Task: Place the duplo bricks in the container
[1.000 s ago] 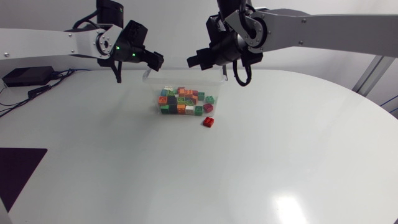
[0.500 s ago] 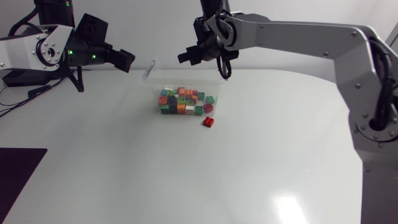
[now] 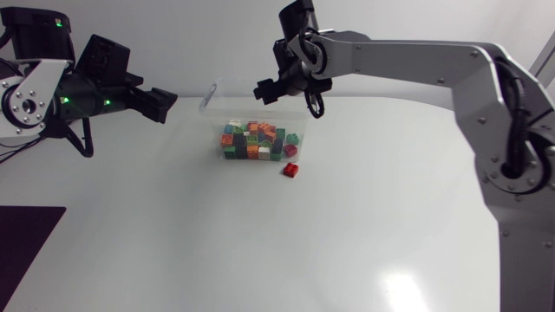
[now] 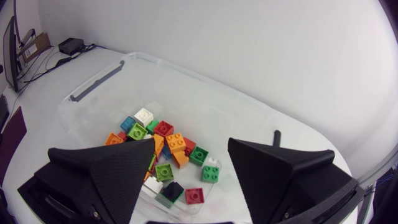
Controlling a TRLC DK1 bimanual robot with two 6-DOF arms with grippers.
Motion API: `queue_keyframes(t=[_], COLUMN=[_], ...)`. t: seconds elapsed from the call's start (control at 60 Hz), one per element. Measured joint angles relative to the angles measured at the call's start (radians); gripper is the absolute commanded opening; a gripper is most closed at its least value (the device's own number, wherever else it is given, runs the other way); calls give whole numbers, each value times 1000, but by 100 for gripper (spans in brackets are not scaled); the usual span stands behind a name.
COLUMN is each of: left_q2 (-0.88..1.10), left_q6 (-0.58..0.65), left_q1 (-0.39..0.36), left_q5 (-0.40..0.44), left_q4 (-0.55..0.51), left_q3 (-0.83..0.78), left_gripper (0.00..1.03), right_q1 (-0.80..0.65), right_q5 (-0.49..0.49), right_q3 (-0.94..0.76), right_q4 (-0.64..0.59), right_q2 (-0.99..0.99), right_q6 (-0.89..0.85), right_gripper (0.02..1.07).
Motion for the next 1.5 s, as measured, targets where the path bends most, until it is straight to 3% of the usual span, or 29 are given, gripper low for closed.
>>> queue_keyframes(t=[0.15, 0.383, 0.683, 1.1, 1.5], left_q2=[-29, -124, -253, -403, -454], left_q6=[-5, -38, -71, -107, -115], left_q1=[18, 58, 72, 72, 72], left_q5=[0, -4, -4, -4, -4], left_q4=[20, 138, 258, 381, 385], left_q3=[-70, -199, -362, -577, -630], left_gripper=[99, 99, 99, 99, 99], right_q1=[-27, -40, -39, -42, -96], right_q5=[3, -35, -133, -251, -306], right_q3=[-205, -517, -827, -849, -768], right_q4=[58, 171, 324, 450, 504], right_q2=[-166, -392, -429, -200, -51], right_q6=[0, -4, -69, -228, -316], right_gripper=[92, 92, 92, 92, 92])
